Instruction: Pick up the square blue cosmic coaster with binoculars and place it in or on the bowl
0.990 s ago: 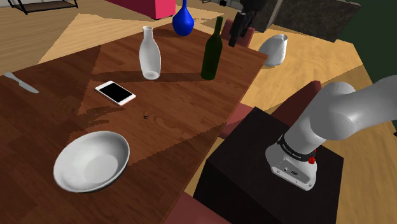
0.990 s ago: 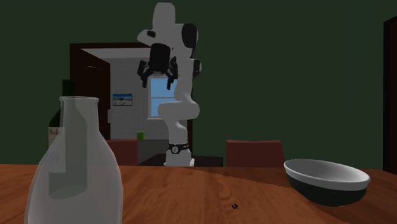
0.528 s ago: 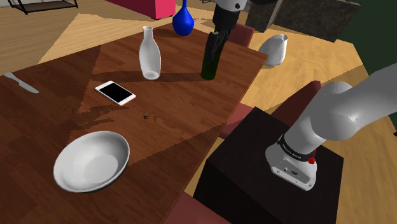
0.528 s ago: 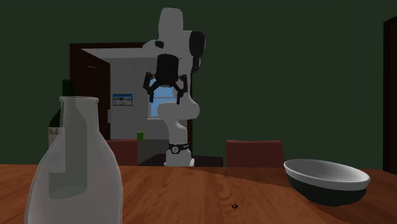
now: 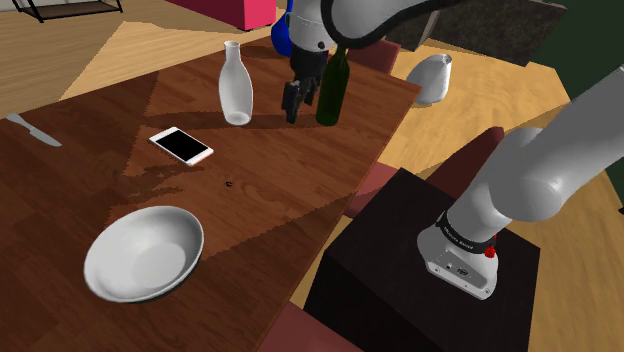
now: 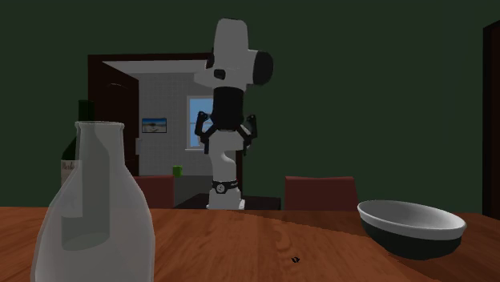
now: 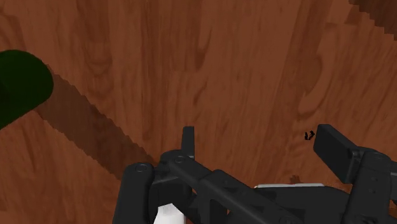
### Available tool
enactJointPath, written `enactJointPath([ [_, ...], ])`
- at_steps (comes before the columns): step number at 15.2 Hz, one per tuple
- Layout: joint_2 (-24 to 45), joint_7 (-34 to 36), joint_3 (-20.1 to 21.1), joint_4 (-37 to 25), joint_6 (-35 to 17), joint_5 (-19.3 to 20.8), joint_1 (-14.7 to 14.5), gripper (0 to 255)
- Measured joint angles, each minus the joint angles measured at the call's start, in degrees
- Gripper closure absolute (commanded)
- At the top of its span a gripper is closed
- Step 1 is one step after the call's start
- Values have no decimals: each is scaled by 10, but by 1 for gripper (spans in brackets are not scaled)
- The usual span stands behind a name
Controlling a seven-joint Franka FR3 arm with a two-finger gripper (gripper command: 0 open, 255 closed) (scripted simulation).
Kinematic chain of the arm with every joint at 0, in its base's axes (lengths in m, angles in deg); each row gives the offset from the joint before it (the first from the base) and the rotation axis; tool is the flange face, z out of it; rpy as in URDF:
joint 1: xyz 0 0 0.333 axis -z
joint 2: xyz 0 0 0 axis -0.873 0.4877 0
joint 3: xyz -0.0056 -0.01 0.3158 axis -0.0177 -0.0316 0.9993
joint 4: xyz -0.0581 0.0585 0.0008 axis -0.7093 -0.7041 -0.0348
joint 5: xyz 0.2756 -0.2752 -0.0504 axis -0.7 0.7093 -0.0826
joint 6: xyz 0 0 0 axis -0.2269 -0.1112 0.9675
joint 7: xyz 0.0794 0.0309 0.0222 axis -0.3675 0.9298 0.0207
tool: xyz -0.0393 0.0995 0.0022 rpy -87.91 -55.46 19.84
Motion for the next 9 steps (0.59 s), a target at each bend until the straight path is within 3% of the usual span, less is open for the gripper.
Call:
enactJointPath([
  [9,187,58,41,-100,-61,45,-29,0],
])
